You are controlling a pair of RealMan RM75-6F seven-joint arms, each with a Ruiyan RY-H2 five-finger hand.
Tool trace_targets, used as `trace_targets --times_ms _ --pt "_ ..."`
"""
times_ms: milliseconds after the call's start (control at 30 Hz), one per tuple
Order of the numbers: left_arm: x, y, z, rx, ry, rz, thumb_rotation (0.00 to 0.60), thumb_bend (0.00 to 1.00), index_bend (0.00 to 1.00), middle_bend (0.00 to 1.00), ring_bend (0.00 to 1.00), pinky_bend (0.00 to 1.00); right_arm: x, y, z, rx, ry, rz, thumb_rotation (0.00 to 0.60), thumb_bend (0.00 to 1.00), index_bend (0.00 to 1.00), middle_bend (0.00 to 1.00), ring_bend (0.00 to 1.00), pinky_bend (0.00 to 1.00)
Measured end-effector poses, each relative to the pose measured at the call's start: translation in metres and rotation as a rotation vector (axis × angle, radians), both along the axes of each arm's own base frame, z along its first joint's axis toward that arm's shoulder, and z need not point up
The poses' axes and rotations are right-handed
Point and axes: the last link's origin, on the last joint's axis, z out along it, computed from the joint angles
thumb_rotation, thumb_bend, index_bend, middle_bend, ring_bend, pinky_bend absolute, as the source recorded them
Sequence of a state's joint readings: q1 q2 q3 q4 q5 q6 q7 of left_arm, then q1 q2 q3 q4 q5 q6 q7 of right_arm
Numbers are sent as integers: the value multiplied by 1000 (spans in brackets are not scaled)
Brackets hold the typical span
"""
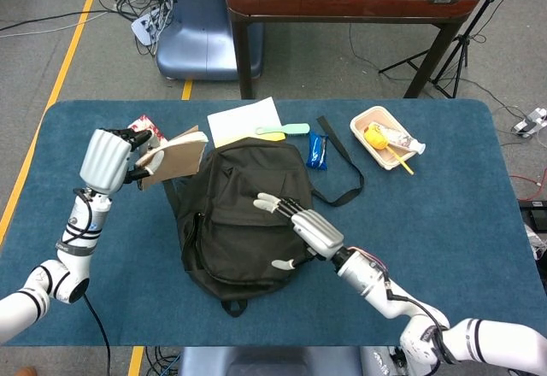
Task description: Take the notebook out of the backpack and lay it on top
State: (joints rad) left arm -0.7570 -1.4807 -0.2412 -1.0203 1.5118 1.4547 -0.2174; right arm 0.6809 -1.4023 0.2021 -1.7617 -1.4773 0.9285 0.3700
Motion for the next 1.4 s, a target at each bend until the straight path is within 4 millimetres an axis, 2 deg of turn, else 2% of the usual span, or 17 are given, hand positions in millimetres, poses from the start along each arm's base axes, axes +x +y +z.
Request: trace_targets --times_ms 267,433,600,700,800,900,1033,1167,1267,1400 --pt "17 -1 -42 -100 70 -36 600 379 661 764 758 914 -16 1 58 -157 -52 -13 600 71 0 0 0 18" --pt "27 -10 -73 -159 129 -76 600 378 655 763 750 915 -25 5 73 -200 -87 -45 600 71 0 0 0 18" --pt "31 -16 -91 -223 175 -86 596 374 603 712 727 912 -36 5 88 -235 -111 -77 600 71 0 0 0 19" --pt "35 -22 -98 -266 188 -80 538 337 542 657 702 878 -41 5 92 -241 -116 -97 600 71 0 0 0 18" --pt "40 -30 -100 -292 190 -75 426 272 456 579 634 817 -45 5 96 -247 -122 -111 600 71 0 0 0 18" --pt "45 -37 -99 -309 193 -62 381 256 402 525 587 782 -48 6 98 -251 -129 -121 600 71 0 0 0 18" --pt "48 -46 -96 -355 218 -20 254 235 386 533 585 778 -51 8 99 -244 -131 -136 600 71 0 0 0 18" --pt "52 -60 -90 -416 245 18 111 201 313 514 561 714 -53 8 100 -251 -126 -145 600 70 0 0 0 18" --pt "51 -69 -80 -443 260 54 71 183 256 451 508 672 -55 7 102 -260 -123 -157 600 71 0 0 0 19" --pt "41 -69 -67 -439 271 117 68 172 191 357 417 600 -60 6 105 -272 -113 -181 600 74 0 0 0 19"
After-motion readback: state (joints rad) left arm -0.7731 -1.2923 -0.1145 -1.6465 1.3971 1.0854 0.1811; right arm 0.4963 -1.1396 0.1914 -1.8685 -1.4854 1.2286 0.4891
